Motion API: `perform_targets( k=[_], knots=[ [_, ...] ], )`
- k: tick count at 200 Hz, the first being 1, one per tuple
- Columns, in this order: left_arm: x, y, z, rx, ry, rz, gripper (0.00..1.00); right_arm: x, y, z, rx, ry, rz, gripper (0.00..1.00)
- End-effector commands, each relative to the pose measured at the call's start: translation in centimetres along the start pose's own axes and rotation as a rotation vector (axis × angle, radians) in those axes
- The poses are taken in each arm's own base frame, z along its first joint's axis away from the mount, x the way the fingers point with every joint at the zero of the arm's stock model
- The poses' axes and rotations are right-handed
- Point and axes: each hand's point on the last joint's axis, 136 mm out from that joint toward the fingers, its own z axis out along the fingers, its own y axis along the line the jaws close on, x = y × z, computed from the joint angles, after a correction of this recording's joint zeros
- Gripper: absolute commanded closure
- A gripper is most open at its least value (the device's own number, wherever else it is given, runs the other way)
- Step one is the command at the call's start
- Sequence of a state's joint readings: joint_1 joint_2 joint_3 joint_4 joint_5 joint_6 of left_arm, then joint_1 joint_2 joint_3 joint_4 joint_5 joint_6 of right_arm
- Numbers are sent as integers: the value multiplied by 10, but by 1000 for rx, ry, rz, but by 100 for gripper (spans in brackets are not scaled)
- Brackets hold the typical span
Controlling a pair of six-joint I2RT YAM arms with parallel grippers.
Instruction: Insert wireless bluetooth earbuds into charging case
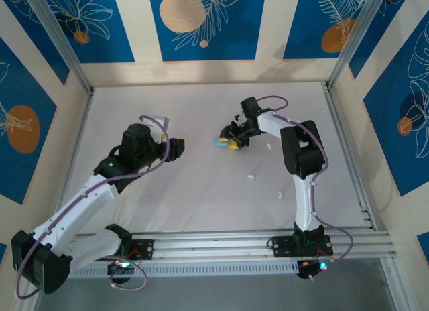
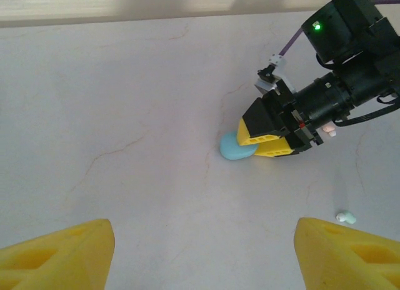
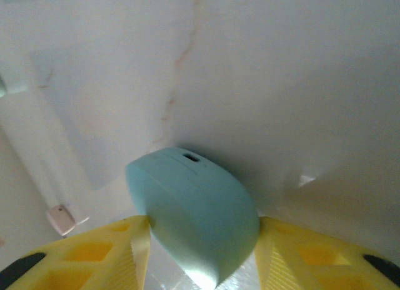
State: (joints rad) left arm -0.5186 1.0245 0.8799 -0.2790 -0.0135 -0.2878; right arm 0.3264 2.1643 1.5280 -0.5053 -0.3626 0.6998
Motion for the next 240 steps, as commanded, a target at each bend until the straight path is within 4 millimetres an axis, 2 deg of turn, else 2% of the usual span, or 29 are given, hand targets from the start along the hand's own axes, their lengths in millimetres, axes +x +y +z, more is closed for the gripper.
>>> perform_targets(
  k=[1,28,35,57,87,110,129,160,185,206,240],
  knots=[
    [9,15,2,-57,36,-48,25,7,3,-23,62,-26,-41,49],
    [22,30,6,-105,80,-97,24,11,9,-40,77,-57,-80,44],
    [26,37,7,-130,97,-118,24,12,12,-47,74,-70,-97,38],
    [43,63,6,-224,161,-175,21,20,25,-71,75,-128,-174,36],
    [87,114,-5,-407,279,-326,16,38,42,-99,61,-176,-261,36],
    [127,153,-21,-544,365,-419,12,55,49,-109,40,-176,-293,36],
    [154,175,-32,-605,406,-517,8,67,53,-113,25,-171,-310,36],
    [185,197,-45,-684,432,-704,9,82,55,-116,22,-154,-319,36],
    [200,204,-43,-724,447,-824,9,88,54,-116,12,-148,-310,36],
    [207,212,-41,-777,477,-892,11,92,54,-117,6,-141,-306,36],
    [209,223,-36,-842,532,-910,15,99,52,-116,1,-128,-301,36]
  ],
)
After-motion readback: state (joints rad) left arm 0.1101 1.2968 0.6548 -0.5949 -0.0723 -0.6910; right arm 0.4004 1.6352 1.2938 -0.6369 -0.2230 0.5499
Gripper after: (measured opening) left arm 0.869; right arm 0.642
